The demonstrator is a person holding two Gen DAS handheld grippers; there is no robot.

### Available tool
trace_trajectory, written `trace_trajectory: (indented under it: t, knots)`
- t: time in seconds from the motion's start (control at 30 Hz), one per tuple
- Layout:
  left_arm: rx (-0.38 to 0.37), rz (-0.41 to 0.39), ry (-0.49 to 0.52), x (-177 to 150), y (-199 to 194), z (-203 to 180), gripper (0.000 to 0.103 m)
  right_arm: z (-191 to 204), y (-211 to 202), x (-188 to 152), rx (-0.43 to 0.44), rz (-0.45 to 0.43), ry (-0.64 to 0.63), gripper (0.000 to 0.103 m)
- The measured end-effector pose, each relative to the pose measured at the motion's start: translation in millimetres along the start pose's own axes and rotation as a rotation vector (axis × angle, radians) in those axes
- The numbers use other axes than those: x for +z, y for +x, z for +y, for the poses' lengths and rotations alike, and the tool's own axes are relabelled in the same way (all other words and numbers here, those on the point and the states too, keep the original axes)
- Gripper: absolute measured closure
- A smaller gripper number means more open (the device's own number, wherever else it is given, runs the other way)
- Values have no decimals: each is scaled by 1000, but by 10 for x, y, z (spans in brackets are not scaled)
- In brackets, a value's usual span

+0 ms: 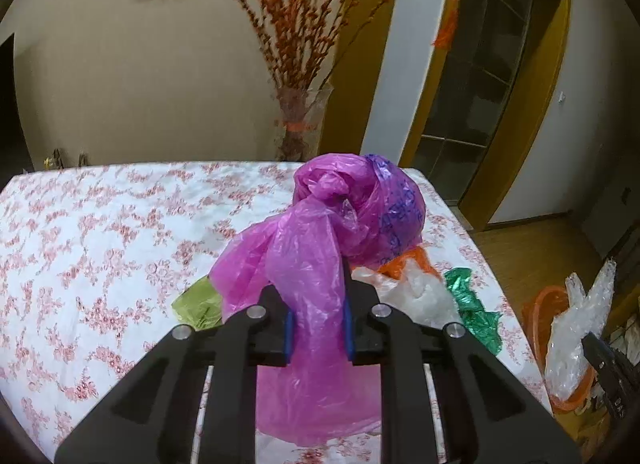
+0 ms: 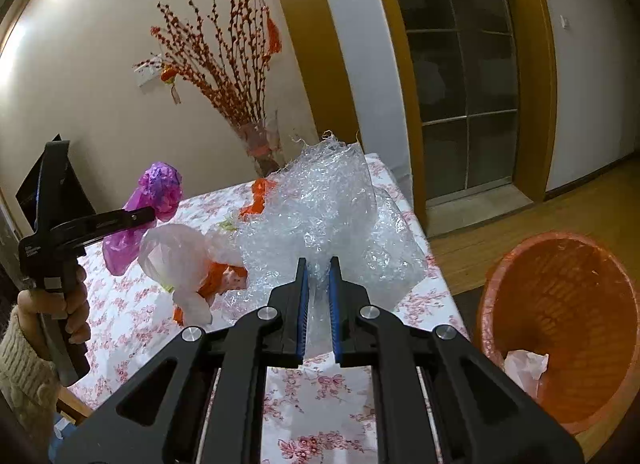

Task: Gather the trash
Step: 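Carry the pink bag and bubble wrap over the basket and open both grippers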

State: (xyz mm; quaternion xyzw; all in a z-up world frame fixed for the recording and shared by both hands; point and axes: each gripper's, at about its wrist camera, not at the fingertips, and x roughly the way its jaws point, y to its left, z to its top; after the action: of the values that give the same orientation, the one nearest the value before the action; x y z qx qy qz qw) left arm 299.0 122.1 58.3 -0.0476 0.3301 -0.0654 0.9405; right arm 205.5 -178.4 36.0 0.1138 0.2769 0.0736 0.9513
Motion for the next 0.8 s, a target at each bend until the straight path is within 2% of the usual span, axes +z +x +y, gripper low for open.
trace_trajectory:
  t: [0.2, 0.33, 0.57, 0.8]
  knots:
    - [-48, -34, 20, 60, -216, -349, 84, -150, -163, 58, -28, -41, 17, 94]
    - [-130, -29, 42, -1, -323, -768, 83, -327, -329, 87, -69, -75, 32, 94]
    - [-307, 31, 139, -327, -281, -1663, 82, -732, -627, 77, -178, -122, 70, 94]
    - [-434, 109, 195, -644, -99, -2349, 81, -1248, -940, 0, -276, -149, 153, 94]
